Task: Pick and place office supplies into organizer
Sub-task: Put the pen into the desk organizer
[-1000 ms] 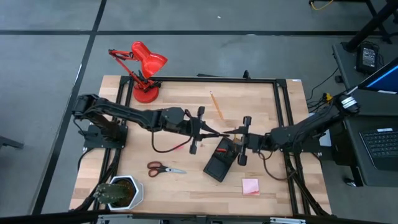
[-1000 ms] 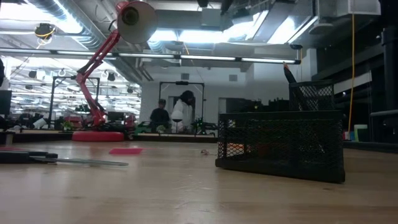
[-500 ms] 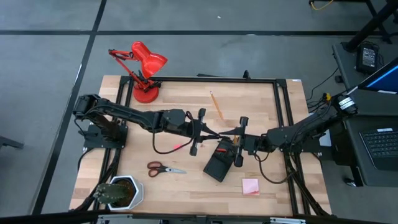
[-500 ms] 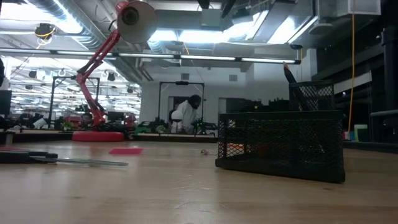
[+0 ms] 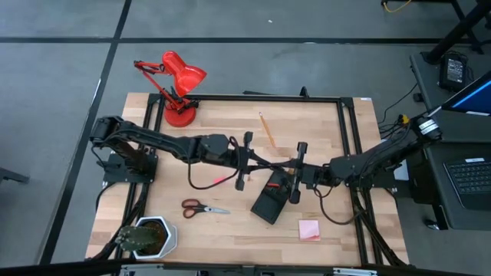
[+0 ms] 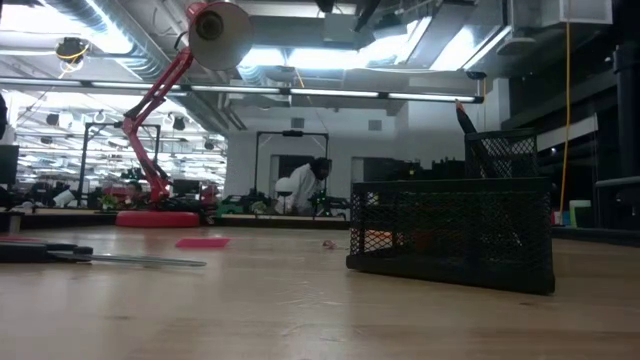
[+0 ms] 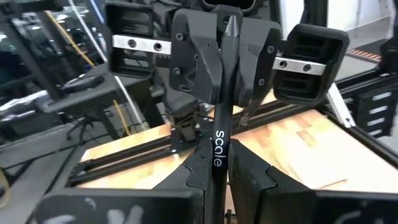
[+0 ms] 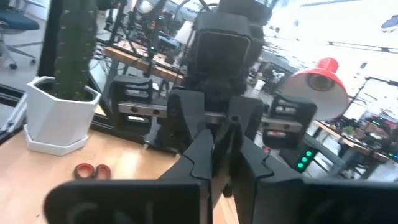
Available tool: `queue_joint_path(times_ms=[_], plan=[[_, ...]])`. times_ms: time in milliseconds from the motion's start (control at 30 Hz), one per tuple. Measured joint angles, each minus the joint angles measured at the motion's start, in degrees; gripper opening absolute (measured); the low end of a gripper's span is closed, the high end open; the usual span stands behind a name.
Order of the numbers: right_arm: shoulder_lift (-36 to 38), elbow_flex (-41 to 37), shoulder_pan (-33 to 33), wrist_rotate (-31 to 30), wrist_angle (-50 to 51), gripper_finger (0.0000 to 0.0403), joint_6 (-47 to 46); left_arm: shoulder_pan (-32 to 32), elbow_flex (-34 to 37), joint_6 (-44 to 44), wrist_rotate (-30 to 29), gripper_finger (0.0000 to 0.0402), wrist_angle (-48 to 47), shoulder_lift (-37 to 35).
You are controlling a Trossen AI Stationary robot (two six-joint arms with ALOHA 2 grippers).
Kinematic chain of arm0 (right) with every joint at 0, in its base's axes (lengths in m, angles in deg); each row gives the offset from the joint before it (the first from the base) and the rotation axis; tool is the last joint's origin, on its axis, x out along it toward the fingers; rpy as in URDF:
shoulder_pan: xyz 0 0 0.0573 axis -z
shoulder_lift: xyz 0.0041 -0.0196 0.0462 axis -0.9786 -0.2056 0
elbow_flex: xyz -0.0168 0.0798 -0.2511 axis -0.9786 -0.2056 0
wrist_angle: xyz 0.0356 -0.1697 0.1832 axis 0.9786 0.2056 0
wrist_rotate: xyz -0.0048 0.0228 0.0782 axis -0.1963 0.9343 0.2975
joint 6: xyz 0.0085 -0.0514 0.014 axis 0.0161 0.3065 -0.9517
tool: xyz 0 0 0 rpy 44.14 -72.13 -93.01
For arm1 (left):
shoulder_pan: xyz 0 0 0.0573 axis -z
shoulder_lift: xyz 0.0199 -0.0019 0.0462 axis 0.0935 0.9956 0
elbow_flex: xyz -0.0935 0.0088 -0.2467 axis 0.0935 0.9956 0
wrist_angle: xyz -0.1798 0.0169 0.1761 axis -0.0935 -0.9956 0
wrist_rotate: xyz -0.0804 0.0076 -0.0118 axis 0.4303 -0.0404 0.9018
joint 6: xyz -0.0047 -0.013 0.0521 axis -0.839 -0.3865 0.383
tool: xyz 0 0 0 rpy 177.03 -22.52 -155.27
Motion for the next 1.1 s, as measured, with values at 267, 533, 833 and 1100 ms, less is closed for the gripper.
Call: queue_joint_path(times_ms=[267, 533, 833, 1100], plan=[[3.1, 0.0, -1.2, -2.2, 6.2, 0.0027, -2.3, -0.2, 0.0, -0.4, -1.0, 0.0018, -2.7, -1.4], [3.2, -0.1, -3.2, -3.9, 9.4, 0.0027, -4.4, -0.2, 14.4, -2.8, -2.4, 0.0001, 13.0, -6.6], [8.2, -0.1, -6.8, -13.8, 14.0, 0.0027, -7.0, -2.5, 29.4, -7.2, -3.6, 0.0001, 18.6, -23.1], [11.7, 4.5, -7.5, -15.5, 35.6, 0.0027, -26.9, -3.2, 36.9, -7.6, -6.7, 0.0001, 17.6, -30.6]])
